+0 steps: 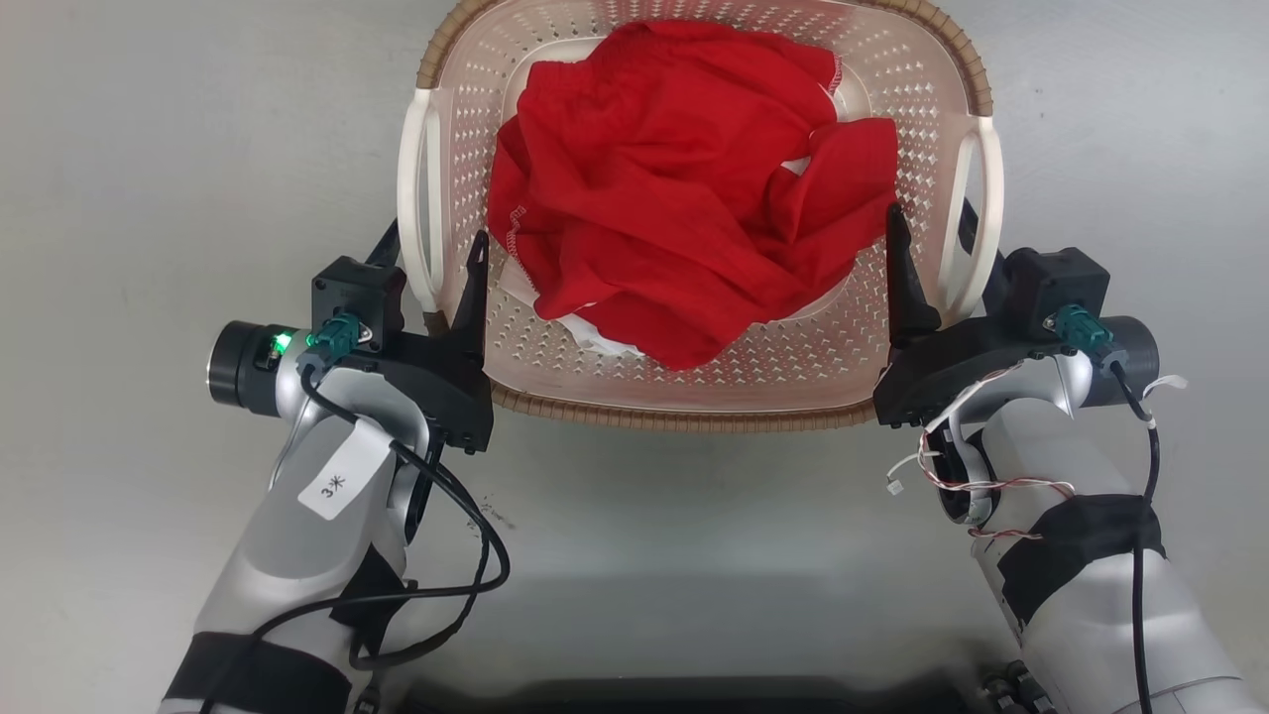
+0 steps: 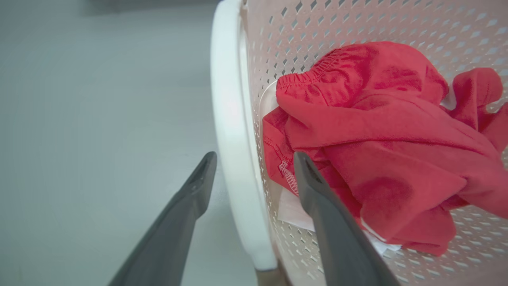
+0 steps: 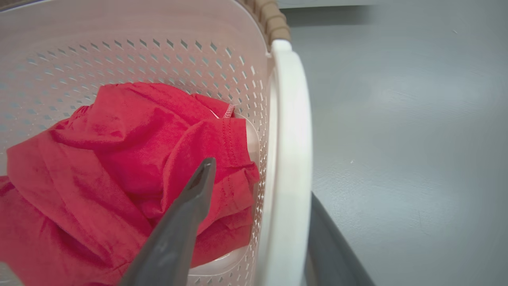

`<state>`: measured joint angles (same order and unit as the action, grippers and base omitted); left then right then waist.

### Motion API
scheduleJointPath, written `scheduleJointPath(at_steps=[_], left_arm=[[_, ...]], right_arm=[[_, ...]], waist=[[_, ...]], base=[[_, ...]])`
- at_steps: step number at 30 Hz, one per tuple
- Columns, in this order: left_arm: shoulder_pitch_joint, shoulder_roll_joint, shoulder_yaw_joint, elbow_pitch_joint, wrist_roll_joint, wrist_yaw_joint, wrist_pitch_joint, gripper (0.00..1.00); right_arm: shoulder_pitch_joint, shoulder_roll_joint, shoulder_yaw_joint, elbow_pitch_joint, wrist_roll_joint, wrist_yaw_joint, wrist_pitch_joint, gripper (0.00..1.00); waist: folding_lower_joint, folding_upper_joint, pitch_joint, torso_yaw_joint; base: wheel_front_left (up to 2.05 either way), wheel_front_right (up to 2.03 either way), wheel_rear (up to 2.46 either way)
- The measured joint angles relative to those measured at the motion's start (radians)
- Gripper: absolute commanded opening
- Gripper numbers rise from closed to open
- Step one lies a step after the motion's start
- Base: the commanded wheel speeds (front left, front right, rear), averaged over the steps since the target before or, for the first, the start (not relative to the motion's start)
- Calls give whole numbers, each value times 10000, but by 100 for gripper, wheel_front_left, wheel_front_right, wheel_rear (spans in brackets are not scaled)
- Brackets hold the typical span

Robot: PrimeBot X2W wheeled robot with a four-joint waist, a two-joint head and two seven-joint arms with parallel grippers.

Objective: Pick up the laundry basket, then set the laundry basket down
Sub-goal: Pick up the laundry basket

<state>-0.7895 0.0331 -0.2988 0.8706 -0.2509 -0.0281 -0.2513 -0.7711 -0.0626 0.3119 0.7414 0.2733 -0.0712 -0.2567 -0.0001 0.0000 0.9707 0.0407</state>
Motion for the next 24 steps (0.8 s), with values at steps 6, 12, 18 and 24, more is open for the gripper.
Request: scheduleJointPath(at_steps=[6,12,18,24], left_arm=[[-287,-15,-130,393,-61,-75,29,32],[-423,58,-621,581,-708,19,31,0],[-409,107,-1035,698,-1300,105,27,0],[-200,65,-1310,1020,-1781,198,31,0]], right_arm=[[-147,-36,167,311,127,-81,0,47],[-292,-84,489,537,439,-180,-2,0],[-415,-104,704,800,669,-253,0,0],[-410,-109,915,1181,982,-253,4,0]], waist=[[0,0,44,38],[0,0,58,12],[0,0,-58,-30],[1,0,-380,-52]], base=[[0,0,0],[0,0,0],[0,0,0],[0,0,0]])
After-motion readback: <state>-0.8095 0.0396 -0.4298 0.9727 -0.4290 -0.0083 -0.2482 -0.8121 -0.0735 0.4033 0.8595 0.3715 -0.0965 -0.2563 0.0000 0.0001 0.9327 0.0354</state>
